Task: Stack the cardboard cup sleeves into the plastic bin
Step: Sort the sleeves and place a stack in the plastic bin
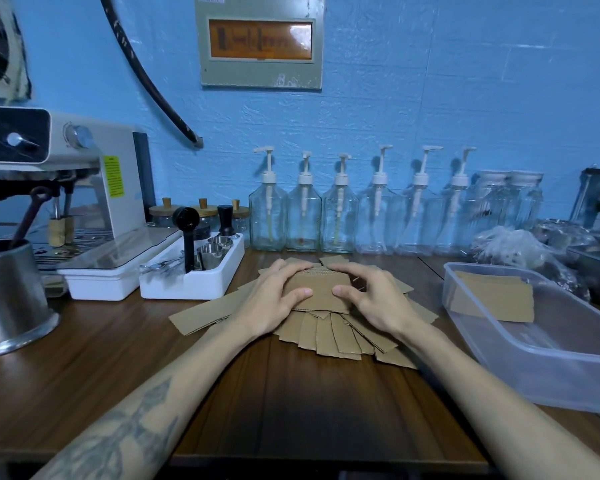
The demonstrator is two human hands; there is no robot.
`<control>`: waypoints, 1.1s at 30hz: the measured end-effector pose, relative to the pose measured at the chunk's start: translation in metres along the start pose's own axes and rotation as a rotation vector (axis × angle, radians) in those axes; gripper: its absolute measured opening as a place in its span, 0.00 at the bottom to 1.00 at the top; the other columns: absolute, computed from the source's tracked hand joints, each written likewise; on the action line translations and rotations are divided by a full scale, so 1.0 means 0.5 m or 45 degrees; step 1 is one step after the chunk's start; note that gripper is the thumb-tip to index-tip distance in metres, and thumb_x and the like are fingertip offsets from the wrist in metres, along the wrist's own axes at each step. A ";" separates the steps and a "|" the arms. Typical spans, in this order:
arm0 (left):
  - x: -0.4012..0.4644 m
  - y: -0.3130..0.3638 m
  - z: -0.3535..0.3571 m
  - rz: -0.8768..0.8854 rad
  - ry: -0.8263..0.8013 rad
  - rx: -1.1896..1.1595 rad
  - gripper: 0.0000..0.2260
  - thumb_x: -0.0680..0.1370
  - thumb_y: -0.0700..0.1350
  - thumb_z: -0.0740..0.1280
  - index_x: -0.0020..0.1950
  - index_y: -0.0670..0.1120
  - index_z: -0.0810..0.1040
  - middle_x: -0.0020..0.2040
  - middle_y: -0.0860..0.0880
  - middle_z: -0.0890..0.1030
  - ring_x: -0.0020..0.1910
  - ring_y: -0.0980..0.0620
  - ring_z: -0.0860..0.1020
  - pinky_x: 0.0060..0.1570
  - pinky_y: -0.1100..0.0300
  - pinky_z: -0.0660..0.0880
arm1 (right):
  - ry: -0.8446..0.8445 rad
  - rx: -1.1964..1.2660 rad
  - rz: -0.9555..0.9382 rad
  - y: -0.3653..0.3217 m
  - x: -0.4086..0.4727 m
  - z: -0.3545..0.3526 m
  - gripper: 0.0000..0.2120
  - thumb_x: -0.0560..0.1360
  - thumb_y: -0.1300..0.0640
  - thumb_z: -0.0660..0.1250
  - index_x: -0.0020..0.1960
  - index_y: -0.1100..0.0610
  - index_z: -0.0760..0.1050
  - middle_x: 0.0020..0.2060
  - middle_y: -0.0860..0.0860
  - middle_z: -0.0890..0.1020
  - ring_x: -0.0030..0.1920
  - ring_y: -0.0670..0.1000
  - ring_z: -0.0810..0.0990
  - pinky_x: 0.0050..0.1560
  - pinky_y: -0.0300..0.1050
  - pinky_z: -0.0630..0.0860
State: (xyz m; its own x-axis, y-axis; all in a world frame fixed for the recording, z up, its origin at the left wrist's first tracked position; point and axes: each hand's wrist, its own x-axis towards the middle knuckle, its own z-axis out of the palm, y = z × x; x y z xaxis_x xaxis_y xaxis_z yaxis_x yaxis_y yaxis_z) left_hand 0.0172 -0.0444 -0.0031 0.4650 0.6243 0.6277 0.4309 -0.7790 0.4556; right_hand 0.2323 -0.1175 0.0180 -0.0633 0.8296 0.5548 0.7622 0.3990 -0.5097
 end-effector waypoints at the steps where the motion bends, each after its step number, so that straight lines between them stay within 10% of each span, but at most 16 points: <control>1: 0.000 0.001 -0.003 0.001 -0.008 -0.011 0.21 0.78 0.53 0.68 0.70 0.59 0.71 0.55 0.58 0.73 0.57 0.58 0.72 0.55 0.63 0.68 | 0.001 -0.006 -0.001 -0.003 0.000 0.000 0.19 0.76 0.52 0.72 0.67 0.45 0.77 0.37 0.31 0.75 0.44 0.41 0.76 0.56 0.42 0.74; 5: -0.006 -0.006 -0.034 -0.108 -0.061 -0.026 0.29 0.76 0.58 0.69 0.75 0.56 0.64 0.64 0.56 0.72 0.61 0.59 0.72 0.60 0.58 0.71 | 0.020 0.025 0.012 -0.013 -0.003 -0.007 0.18 0.76 0.55 0.72 0.65 0.45 0.78 0.36 0.31 0.74 0.41 0.41 0.77 0.55 0.43 0.75; 13: -0.102 -0.060 -0.160 -0.319 0.015 0.302 0.24 0.73 0.68 0.66 0.62 0.55 0.73 0.53 0.59 0.71 0.54 0.59 0.73 0.53 0.56 0.74 | 0.022 0.058 0.039 -0.019 -0.021 -0.019 0.18 0.76 0.55 0.72 0.66 0.46 0.77 0.34 0.39 0.78 0.36 0.43 0.78 0.52 0.48 0.78; 19: -0.141 -0.075 -0.183 -0.606 -0.290 0.726 0.37 0.70 0.76 0.58 0.67 0.50 0.72 0.58 0.51 0.69 0.62 0.49 0.69 0.57 0.51 0.69 | 0.020 0.084 0.050 -0.016 -0.024 -0.019 0.19 0.77 0.54 0.71 0.66 0.42 0.76 0.33 0.47 0.81 0.34 0.44 0.79 0.46 0.41 0.74; 33: -0.132 -0.078 -0.204 -0.683 -0.092 0.276 0.25 0.66 0.56 0.80 0.57 0.51 0.72 0.53 0.52 0.75 0.52 0.50 0.74 0.46 0.56 0.72 | 0.043 0.135 0.110 -0.013 -0.025 -0.023 0.17 0.76 0.55 0.72 0.62 0.40 0.78 0.34 0.40 0.79 0.37 0.47 0.77 0.47 0.42 0.74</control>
State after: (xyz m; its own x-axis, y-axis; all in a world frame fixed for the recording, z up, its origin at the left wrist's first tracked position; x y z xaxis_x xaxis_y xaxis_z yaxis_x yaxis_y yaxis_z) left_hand -0.1090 -0.0613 0.0020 0.1863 0.9366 0.2967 0.7655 -0.3277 0.5538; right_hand 0.2354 -0.1350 0.0219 0.0223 0.8497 0.5267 0.6914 0.3674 -0.6221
